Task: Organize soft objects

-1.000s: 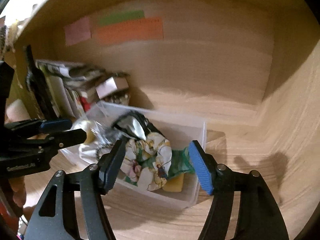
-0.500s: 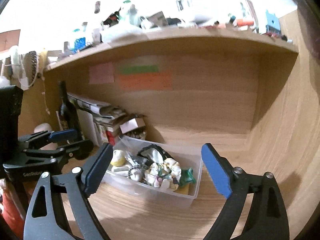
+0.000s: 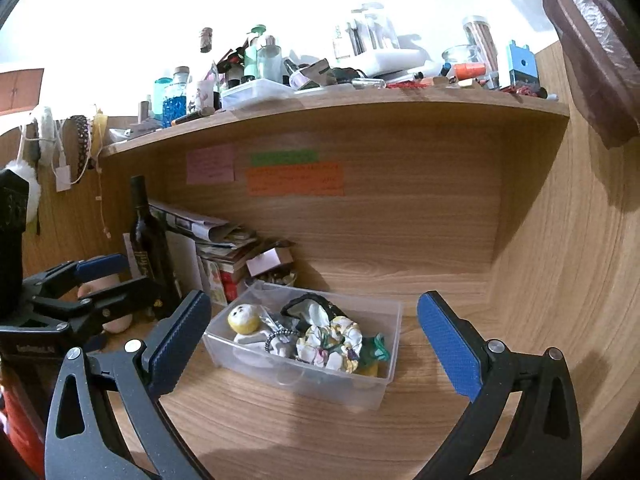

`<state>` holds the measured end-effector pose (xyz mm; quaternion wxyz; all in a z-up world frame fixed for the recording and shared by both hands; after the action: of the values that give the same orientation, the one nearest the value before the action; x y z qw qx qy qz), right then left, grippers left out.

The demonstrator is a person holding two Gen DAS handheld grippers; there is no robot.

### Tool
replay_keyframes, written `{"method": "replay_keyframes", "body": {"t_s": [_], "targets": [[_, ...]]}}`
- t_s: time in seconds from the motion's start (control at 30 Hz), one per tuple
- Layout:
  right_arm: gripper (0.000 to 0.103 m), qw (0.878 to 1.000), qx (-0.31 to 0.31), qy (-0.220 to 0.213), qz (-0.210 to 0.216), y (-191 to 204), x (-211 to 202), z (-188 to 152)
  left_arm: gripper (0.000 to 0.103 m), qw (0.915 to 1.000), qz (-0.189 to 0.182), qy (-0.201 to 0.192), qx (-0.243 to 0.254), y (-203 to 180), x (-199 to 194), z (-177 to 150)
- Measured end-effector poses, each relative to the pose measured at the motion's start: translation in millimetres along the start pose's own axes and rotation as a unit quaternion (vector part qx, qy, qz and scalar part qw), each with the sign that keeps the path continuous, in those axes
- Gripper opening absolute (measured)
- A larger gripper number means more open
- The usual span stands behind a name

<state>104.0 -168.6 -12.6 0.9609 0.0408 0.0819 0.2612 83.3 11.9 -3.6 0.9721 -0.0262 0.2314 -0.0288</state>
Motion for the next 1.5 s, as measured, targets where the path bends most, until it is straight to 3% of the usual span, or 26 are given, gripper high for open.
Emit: {"method": "replay_keyframes", "body": {"t_s": [1.5], "targets": [[0.103,1.0,0.006,-0.001,0.005,1.2,-2.3,-4.4,0.103,1.0,0.006,-0.001,-0.005,-0.9,2.4,-1.8]]}}
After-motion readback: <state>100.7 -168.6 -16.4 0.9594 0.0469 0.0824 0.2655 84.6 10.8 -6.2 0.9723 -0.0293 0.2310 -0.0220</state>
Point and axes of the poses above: each gripper's, at about its wrist camera, not at the fingertips, and x roughly the way its jaws point, y to its left, z to its top, the point moved 5 cm from there along x, roughly the way its jaws point, and after that the axes turned 8 degrees about y, right-handed, at the moved point
